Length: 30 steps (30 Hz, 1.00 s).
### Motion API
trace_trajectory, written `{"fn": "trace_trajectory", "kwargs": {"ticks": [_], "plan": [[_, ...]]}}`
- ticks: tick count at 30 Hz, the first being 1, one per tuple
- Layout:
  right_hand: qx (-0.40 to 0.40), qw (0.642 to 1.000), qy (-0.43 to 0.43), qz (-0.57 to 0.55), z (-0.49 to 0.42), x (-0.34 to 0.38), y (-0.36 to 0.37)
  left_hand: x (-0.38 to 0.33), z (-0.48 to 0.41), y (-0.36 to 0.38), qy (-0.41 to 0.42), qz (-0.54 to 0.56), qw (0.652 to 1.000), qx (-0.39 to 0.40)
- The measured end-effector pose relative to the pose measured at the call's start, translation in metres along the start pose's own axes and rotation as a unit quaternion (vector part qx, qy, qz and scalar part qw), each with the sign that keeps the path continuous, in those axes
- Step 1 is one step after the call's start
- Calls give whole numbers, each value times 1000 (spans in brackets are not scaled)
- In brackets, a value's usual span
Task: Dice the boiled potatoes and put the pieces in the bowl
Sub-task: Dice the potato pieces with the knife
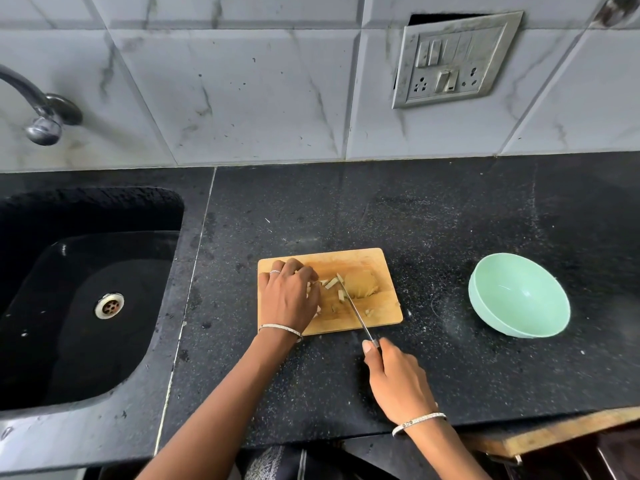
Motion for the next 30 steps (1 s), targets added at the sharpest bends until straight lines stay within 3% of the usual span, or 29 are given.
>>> {"fn": "trace_trajectory", "kwargs": {"ticks": [7, 16, 20, 30], "plan": [[-6, 1000, -8, -7, -2, 0, -4, -21, -11, 23, 24, 2, 996, 89], [5, 1000, -16, -17, -3, 4, -1, -12, -11, 18, 13, 25, 996, 90], [12, 1000, -11, -19, -4, 6, 3, -7, -14, 12, 16, -20, 996, 81], [33, 999, -17, -6, -7, 20, 13, 2, -14, 12, -42, 8, 996, 73]]}}
Point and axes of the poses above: each hand's wrist, its own z-axis away from the middle knuckle, its own y-axis out of the palm, x = y × z, the point moved 9 cm from there along -z, towards the middle knuckle, and after that the axes turned 10 degrees about -x, right-handed, at the moved point
